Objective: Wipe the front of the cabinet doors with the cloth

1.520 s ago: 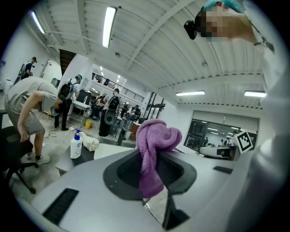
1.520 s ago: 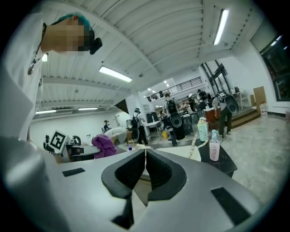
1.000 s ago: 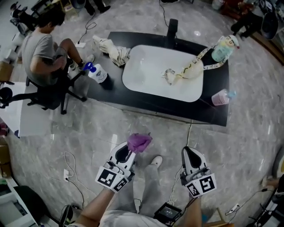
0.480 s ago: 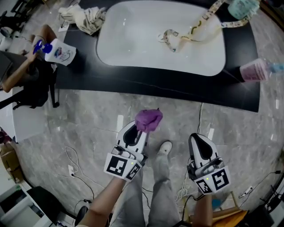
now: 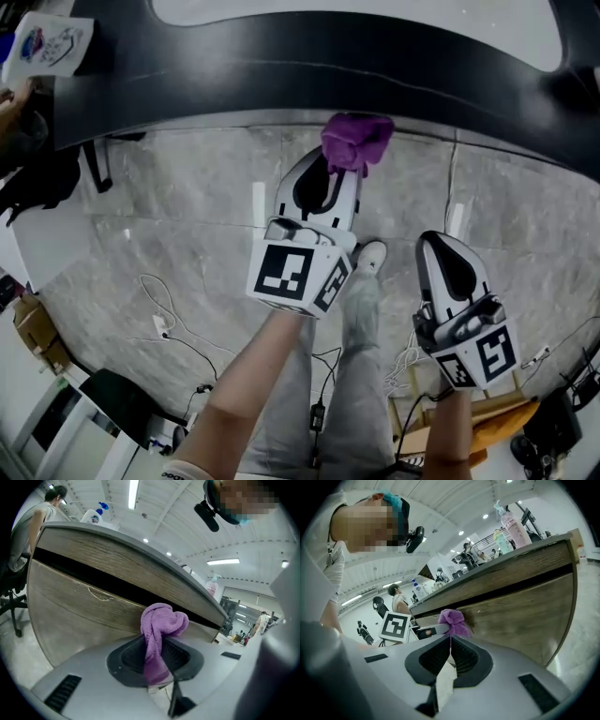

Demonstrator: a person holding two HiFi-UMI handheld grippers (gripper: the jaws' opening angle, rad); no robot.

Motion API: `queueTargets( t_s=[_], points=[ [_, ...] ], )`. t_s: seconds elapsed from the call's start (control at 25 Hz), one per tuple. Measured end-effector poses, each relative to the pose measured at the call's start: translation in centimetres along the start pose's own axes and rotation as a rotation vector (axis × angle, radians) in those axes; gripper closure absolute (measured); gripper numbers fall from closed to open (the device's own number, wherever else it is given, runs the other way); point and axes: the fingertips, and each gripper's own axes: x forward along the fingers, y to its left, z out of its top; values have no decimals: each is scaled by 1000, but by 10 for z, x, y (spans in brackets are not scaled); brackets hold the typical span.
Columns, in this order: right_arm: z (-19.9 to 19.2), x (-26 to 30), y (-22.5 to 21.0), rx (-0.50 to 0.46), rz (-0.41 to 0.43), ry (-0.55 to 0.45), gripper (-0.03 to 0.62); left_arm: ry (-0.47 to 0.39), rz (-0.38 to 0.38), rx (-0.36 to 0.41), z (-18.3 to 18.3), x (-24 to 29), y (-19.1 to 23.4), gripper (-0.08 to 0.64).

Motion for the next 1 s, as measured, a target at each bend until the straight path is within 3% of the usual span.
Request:
queueTargets(
  t_s=[0.36,0.8,1.0],
  points=[
    [-11,44,27,16,-8,22,563,-3,-3,-3,18,-18,58,479],
    [-21,105,68,-6,-4,89,563,-46,174,-34,52,-85,192,479],
    [-29,131,72,-15,-28,100,563,-48,185,-4,59,-95,219,479]
  ],
)
